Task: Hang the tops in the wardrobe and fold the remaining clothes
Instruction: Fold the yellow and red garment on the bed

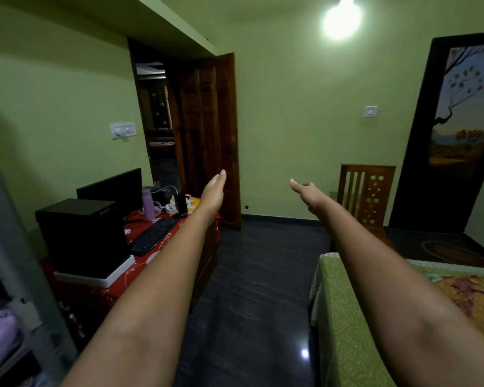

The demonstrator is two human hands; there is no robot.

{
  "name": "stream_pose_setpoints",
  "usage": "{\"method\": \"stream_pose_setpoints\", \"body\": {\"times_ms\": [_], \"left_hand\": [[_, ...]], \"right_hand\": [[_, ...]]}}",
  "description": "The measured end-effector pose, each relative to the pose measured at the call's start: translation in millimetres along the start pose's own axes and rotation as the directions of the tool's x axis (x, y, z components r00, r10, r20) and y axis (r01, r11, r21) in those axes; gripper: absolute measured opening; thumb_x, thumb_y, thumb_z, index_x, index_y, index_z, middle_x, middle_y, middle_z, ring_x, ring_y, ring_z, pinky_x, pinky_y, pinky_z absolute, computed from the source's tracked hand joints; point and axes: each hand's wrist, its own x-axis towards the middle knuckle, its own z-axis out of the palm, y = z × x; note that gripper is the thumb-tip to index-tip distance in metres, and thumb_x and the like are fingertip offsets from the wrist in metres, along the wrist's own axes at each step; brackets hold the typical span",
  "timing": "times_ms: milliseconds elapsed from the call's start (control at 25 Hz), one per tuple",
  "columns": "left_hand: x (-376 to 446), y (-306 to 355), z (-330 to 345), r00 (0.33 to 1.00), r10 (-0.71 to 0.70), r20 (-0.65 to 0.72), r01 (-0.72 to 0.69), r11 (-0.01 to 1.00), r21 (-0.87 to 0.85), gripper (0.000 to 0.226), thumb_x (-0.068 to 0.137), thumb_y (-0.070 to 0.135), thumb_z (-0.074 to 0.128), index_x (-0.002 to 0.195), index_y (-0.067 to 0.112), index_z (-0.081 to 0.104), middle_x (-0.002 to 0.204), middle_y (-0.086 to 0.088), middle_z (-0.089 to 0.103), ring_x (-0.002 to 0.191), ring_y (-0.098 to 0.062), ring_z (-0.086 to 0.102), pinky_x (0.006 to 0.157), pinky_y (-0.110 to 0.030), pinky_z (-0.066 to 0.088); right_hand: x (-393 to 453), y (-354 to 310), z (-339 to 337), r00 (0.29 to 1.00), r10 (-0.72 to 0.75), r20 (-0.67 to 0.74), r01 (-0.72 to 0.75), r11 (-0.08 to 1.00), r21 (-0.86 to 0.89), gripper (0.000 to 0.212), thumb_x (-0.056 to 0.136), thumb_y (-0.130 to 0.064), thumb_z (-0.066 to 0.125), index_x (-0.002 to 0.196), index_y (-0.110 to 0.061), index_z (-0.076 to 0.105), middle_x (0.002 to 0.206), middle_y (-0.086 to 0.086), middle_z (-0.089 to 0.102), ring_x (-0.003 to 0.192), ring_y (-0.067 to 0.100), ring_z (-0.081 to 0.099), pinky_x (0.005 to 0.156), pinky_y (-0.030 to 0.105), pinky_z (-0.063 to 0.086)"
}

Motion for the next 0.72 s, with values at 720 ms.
{"method": "stream_pose_setpoints", "body": {"times_ms": [720], "left_hand": [[463.5,-69.3,105.5,0.991,0.001,0.134,0.001,1.0,-0.012,0.063,0.099,0.053,0.03,0.15,0.017,0.023,0.156,-0.006,0.026,0.143,-0.026,0.024,0.117,-0.046,0.022]], "right_hand": [[425.3,22.7,-34.1,0.986,0.08,-0.147,-0.083,0.996,-0.014,0.074,0.095,-0.055,0.042,0.15,-0.01,0.02,0.155,0.012,0.025,0.14,0.032,0.027,0.111,0.047,0.025]]}}
